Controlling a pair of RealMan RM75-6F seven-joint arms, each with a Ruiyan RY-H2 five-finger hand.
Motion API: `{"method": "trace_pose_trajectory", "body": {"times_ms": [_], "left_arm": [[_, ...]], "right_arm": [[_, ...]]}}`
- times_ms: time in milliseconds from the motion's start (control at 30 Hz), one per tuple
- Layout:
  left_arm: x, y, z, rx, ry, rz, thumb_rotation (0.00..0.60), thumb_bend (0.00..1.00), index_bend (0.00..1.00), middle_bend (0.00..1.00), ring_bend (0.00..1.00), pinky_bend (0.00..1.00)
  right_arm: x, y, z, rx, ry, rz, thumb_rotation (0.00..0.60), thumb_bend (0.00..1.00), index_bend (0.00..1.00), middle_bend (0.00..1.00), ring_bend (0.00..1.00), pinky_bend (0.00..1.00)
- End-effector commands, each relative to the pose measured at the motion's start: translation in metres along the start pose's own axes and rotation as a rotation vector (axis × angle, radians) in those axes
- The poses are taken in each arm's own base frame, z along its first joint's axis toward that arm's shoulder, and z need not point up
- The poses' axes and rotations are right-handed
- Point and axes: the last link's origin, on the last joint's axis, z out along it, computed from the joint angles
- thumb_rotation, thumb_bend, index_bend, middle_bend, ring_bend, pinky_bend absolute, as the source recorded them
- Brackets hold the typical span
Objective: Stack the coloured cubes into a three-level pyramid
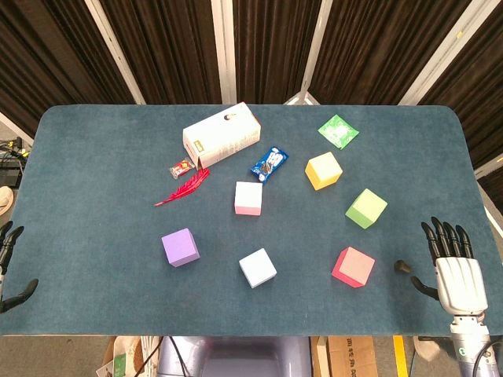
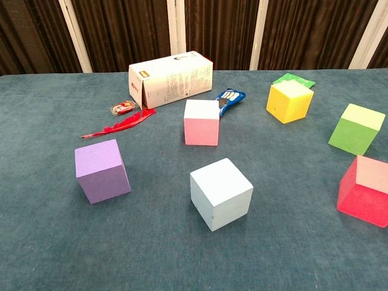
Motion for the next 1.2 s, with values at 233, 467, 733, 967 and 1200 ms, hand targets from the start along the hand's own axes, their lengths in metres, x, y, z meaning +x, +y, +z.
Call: {"method": "trace_pose_trajectory", "body": {"times_ms": [233, 467, 733, 967, 1200], "left_arm": [[-0.0003, 0.0008, -0.0012, -0.005, -0.004, 0.003, 0.600, 0.32, 0.05, 0.00, 0.00, 0.00], [0.0002, 0.0012, -0.0018, -0.008, -0.008, -0.004, 0.600, 0.32, 0.05, 0.00, 0.00, 0.00], [0.0001, 0.0032, -0.0040, -0.023, -0.014, -0.007, 0.600, 0.32, 0.05, 0.00, 0.00, 0.00], [-0.0059, 0.0035, 0.0000, -0.019, -0.049, 0.003, 0.600, 0.32, 0.05, 0.00, 0.00, 0.00], [-0.0066, 0.0044, 0.0029, -0.030, -0.050, -0.007, 0.600, 0.32, 0.05, 0.00, 0.00, 0.00]], "right_arm": [[-0.0042, -0.0010, 0.0015, 0.008, -0.016, -0.013, 0.600, 0.06, 0.00, 0.00, 0.00, 0.00], [-0.0021, -0.0019, 0.0002, 0.009, -0.005, -0.005, 0.600, 0.06, 0.00, 0.00, 0.00, 0.00], [0.0021, -0.0005, -0.0034, 0.010, 0.003, 0.007, 0.600, 0.06, 0.00, 0.00, 0.00, 0.00], [0.0029, 0.0019, -0.0027, 0.004, 0.001, 0.010, 0.600, 0.06, 0.00, 0.00, 0.00, 0.00], [0.0004, -0.0006, -0.0022, 0.017, -0.009, 0.020, 0.600, 0.06, 0.00, 0.00, 0.00, 0.00]]}}
